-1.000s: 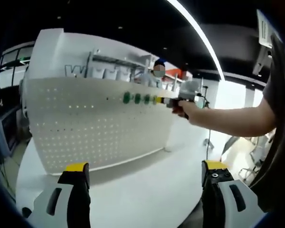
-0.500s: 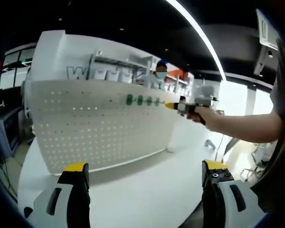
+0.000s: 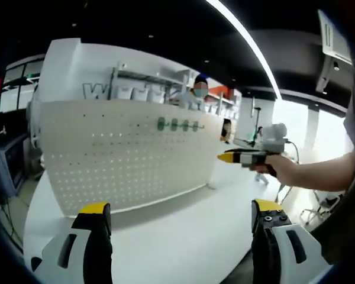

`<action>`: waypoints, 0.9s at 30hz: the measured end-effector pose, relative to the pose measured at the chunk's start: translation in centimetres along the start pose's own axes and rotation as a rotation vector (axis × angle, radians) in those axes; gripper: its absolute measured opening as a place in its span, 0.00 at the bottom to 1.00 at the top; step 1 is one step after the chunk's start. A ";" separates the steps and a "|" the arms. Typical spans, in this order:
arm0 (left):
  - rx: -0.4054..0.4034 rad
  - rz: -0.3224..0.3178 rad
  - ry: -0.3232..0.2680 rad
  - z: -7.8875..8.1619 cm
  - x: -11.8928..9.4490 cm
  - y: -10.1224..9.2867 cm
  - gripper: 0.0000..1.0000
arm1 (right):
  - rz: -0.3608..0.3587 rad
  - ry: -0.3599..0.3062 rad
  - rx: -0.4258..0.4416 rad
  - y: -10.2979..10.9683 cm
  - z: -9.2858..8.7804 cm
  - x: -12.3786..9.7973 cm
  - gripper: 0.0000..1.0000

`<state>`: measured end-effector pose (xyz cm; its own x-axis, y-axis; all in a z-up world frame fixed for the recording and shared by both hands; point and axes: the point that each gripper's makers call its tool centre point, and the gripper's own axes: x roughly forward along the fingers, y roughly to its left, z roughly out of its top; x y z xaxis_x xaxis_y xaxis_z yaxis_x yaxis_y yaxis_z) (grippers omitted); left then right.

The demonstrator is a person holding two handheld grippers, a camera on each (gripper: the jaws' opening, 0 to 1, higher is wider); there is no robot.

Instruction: Insert the hook assembly into the mounting plate slot until the hook locks in place.

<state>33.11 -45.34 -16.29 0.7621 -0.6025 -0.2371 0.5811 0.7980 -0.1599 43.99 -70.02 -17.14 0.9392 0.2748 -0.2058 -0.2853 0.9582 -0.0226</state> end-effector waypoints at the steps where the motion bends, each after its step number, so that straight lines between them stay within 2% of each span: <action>1: -0.002 0.001 0.000 0.0 0.0 0.0 1.00 | -0.011 -0.005 0.006 0.0 -0.1 -0.5 0.50; 4: -0.001 0.005 -0.001 -0.1 -0.2 0.0 1.00 | -0.006 -0.002 0.033 0.2 -0.5 -1.4 0.52; 7: 0.012 0.007 0.015 -0.5 -0.3 0.0 1.00 | -0.004 0.016 0.007 0.4 -1.1 -2.2 0.53; 13: 0.009 0.002 0.011 -0.4 -0.4 -0.3 1.00 | -0.022 0.027 0.038 0.2 -2.0 -4.0 0.58; 20: 0.006 0.003 0.016 -0.7 -0.5 -0.3 1.00 | -0.003 0.054 0.046 1.7 -3.6 -5.2 0.60; 27: 0.013 0.006 0.036 -1.4 -0.6 -0.2 1.00 | 0.027 0.083 0.062 3.8 -5.2 -5.9 0.67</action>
<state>32.14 -45.08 -17.50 0.7551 -0.5962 -0.2727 0.5801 0.8014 -0.1457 36.36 -68.39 -21.09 0.9114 0.2956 -0.2862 -0.2956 0.9543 0.0443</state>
